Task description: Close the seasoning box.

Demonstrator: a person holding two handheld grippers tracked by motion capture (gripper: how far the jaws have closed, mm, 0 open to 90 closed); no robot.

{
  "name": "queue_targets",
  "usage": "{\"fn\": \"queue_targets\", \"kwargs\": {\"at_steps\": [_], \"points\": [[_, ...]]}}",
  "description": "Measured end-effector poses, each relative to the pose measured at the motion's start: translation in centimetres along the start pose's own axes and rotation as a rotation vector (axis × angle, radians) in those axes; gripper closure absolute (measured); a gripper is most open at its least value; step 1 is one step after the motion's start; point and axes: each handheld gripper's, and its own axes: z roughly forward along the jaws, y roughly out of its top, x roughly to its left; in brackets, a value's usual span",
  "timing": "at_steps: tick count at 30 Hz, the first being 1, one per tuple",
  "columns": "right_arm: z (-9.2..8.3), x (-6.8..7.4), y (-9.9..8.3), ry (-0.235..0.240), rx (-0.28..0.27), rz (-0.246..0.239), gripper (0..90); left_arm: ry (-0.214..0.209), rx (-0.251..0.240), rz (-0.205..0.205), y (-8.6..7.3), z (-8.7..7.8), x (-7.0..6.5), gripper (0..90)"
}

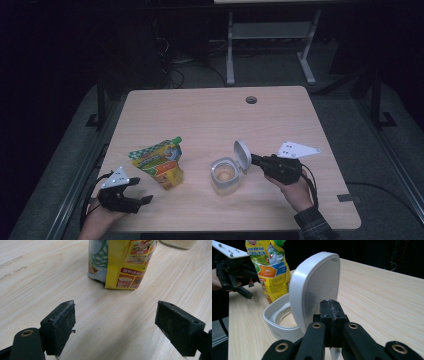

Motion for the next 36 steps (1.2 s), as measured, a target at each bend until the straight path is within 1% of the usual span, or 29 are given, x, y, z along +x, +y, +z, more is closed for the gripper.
{"fn": "queue_targets", "kwargs": {"at_steps": [5,6,8,16,17,20,24,27,29,30,32,33,34,36], "points": [[0.2,0.4,0.1,0.013,-0.002,-0.006,90.0,-0.002,-0.002,0.000,0.0,0.0,0.0,16.2],[0.2,0.5,0.1,0.018,-0.002,-0.006,90.0,-0.004,-0.002,0.007,0.0,0.0,0.0,16.3],[0.3,0.6,0.2,0.024,-0.004,-0.006,90.0,-0.004,-0.002,0.008,0.0,0.0,0.0,16.2],[0.5,1.1,0.3,0.045,-0.003,-0.016,90.0,-0.005,-0.004,0.003,0.0,0.0,0.0,16.3],[0.5,1.1,0.3,0.048,-0.002,-0.016,90.0,-0.008,-0.009,-0.006,0.0,0.1,-0.1,16.3],[0.7,1.3,0.3,0.054,0.001,-0.025,90.0,-0.008,-0.004,-0.002,0.0,0.0,-0.1,16.2],[0.8,1.3,0.4,0.054,0.002,-0.026,90.0,-0.007,-0.010,-0.009,-0.1,-0.1,0.0,16.3],[0.6,1.1,0.4,0.046,-0.001,-0.025,90.0,-0.007,-0.015,-0.014,-0.1,-0.1,-0.1,16.3],[0.4,1.0,0.3,0.034,-0.002,-0.019,90.0,-0.006,-0.012,-0.011,-0.1,-0.1,0.0,16.2],[0.3,0.8,0.3,0.025,-0.005,-0.020,90.0,-0.008,-0.013,-0.012,-0.1,-0.1,0.0,16.2],[0.0,0.3,0.1,0.001,-0.003,-0.006,89.9,-0.008,-0.016,-0.010,-0.1,-0.1,0.0,16.2],[0.0,0.3,0.1,0.001,-0.003,-0.006,89.9,-0.008,-0.016,-0.010,-0.1,-0.1,0.0,16.2],[-0.3,-0.1,0.0,-0.017,0.001,-0.004,86.5,-0.009,-0.020,-0.013,-0.1,-0.1,0.0,16.2],[-0.6,-0.5,-0.1,-0.044,0.004,0.008,79.9,-0.007,-0.008,-0.004,-0.1,-0.1,0.1,16.2]]}}
